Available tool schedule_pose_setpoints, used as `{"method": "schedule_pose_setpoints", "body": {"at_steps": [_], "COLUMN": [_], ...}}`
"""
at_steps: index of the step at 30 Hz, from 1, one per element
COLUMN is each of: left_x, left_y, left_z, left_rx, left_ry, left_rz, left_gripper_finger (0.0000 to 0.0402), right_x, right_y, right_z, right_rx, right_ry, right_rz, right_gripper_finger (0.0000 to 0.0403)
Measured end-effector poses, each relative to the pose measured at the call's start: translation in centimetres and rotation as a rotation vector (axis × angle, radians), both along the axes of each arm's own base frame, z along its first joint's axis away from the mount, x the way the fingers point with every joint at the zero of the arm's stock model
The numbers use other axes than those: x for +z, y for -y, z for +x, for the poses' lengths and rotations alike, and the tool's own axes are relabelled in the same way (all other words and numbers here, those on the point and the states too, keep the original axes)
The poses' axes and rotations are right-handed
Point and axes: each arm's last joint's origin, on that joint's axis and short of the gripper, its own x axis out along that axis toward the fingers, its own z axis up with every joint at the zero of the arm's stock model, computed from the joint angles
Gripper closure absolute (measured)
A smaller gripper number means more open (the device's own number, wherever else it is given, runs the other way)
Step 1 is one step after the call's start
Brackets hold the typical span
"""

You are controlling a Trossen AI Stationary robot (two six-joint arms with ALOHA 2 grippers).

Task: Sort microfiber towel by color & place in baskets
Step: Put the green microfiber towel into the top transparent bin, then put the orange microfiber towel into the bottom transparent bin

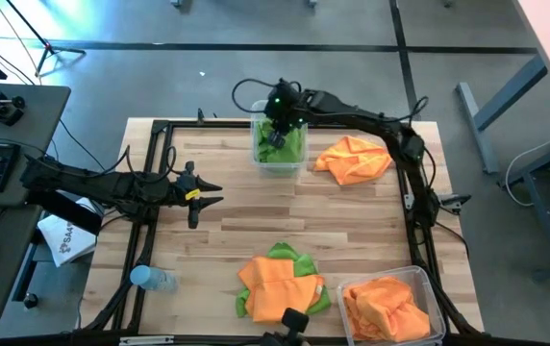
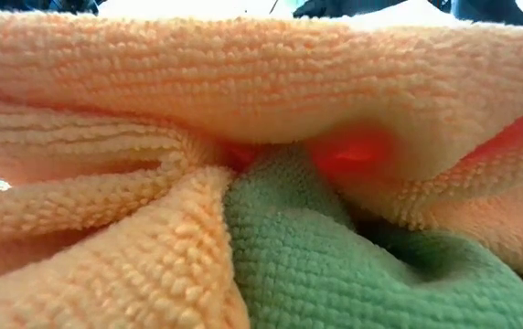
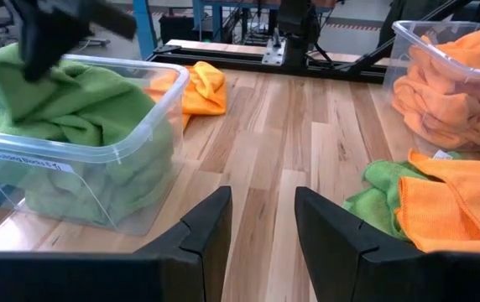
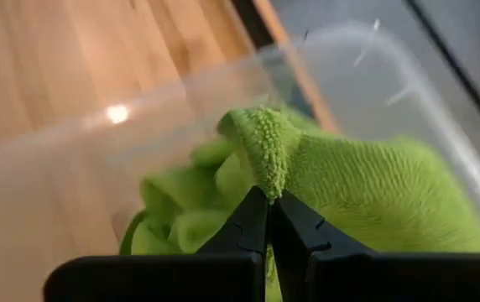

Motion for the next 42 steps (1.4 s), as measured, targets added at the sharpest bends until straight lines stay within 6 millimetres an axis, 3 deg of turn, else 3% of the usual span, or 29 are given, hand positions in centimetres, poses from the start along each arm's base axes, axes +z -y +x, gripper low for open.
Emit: {"method": "schedule_pose_setpoints", "body": {"at_steps": [6, 11, 17, 22, 26, 33, 42], "left_x": [0.0, 0.0, 0.0, -0.1, -0.1, -0.4, -0.5], "left_y": [0.0, 0.0, 0.0, 0.0, 0.0, 0.0, 0.0], "left_z": [0.0, 0.0, 0.0, 0.0, 0.0, -0.2, -0.2], "left_rx": [0.0, 0.0, 0.0, 0.001, 0.005, 0.01, 0.014], "left_ry": [-0.001, -0.001, -0.001, -0.01, -0.012, -0.043, -0.045], "left_rz": [0.0, 0.0, 0.0, 0.0, -0.01, -0.017, -0.015], "left_gripper_finger": [0.028, 0.028, 0.028, 0.028, 0.028, 0.028, 0.028], "right_x": [-3.0, -3.0, -0.4, 3.1, 5.1, 6.1, 6.6], "right_y": [-0.1, -0.5, -0.5, -0.9, -1.6, -3.9, -9.8], "right_z": [0.1, 0.0, -0.3, -1.2, -1.8, -3.3, -9.6], "right_rx": [0.004, 0.067, 0.035, -0.026, -0.021, -0.055, -0.147], "right_ry": [-0.121, -0.104, -0.071, -0.061, -0.063, -0.133, -0.07], "right_rz": [0.114, 0.226, 0.231, 0.262, 0.265, 0.218, 0.164], "right_gripper_finger": [0.0398, 0.0343, 0.0258, 0.0231, 0.0239, 0.0302, 0.0377]}}
